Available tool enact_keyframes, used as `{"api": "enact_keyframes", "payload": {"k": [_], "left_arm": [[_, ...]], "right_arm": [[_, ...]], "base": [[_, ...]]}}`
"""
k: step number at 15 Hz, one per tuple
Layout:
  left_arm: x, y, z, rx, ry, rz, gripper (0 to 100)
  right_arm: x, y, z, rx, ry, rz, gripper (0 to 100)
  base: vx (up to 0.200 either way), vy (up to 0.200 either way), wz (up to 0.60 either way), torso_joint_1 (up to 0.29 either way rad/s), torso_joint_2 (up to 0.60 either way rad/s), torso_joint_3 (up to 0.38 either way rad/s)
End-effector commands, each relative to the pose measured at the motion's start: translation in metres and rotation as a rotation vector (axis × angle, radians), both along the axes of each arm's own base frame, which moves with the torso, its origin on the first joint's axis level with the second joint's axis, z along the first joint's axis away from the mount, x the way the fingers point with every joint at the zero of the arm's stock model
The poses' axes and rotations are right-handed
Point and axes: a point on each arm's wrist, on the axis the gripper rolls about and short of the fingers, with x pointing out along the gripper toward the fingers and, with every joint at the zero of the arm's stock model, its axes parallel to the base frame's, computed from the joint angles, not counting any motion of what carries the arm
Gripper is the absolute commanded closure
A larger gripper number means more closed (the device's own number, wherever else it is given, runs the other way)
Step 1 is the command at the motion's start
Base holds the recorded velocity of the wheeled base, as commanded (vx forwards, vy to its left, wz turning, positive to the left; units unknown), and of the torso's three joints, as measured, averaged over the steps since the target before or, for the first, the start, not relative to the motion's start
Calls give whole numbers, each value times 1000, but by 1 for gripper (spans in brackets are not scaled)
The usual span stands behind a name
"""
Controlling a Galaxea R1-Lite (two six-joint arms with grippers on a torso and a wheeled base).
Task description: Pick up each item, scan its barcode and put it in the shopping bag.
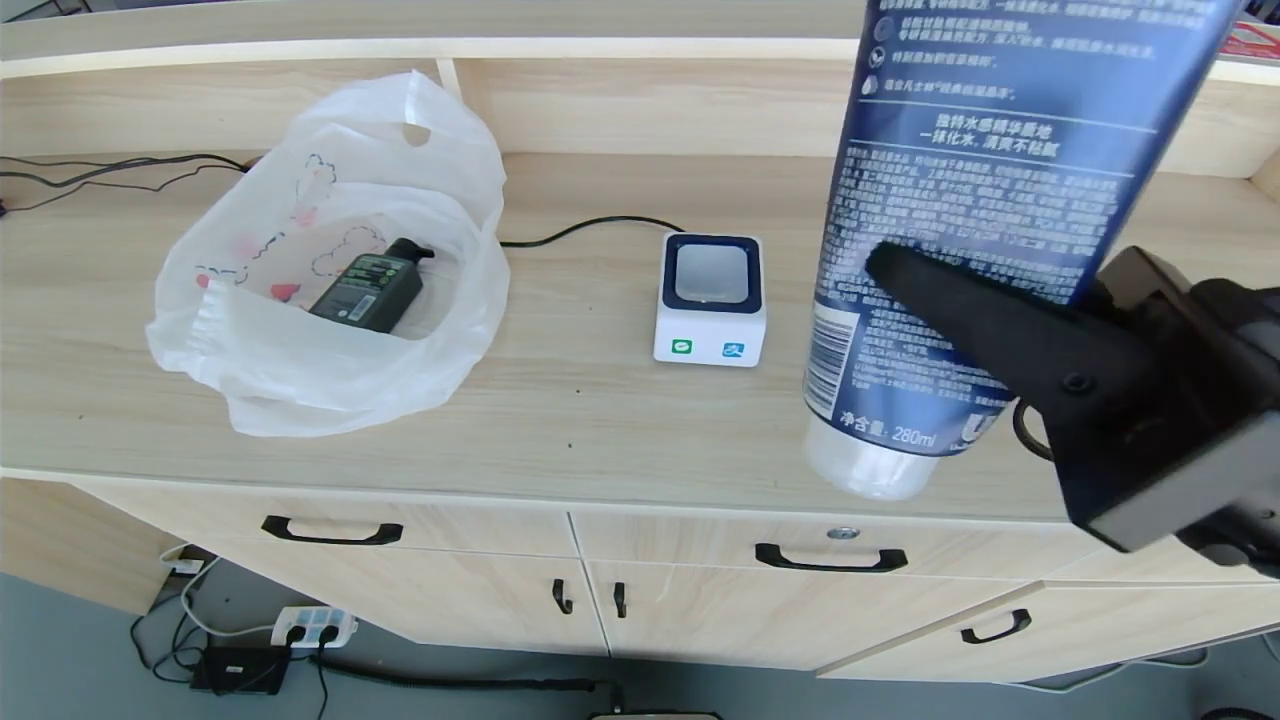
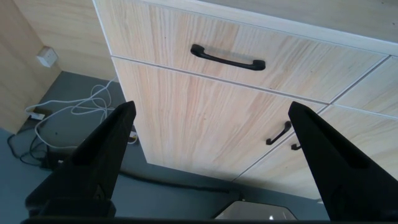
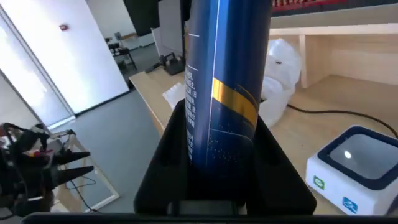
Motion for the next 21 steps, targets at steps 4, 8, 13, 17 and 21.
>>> {"api": "enact_keyframes", "payload": {"k": [4, 8, 13, 17, 21], "left_arm": [[0, 0, 0, 0, 2, 0, 0], [0, 0, 0, -2, 2, 0, 0], [0, 0, 0, -2, 2, 0, 0], [0, 0, 0, -2, 2, 0, 0], [0, 0, 0, -2, 2, 0, 0]], "right_arm": [[56, 26, 7, -4, -3, -289, 100], [76, 34, -6, -61, -138, -364, 100], [85, 37, -9, -86, -368, -462, 100], [93, 24, -8, -130, -457, -524, 100], [101, 14, -9, -180, -522, -522, 100]], "base": [[0, 0, 0, 0, 0, 0], [0, 0, 0, 0, 0, 0], [0, 0, 0, 0, 0, 0], [0, 0, 0, 0, 0, 0], [0, 150, 0, -2, 1, 1]]}}
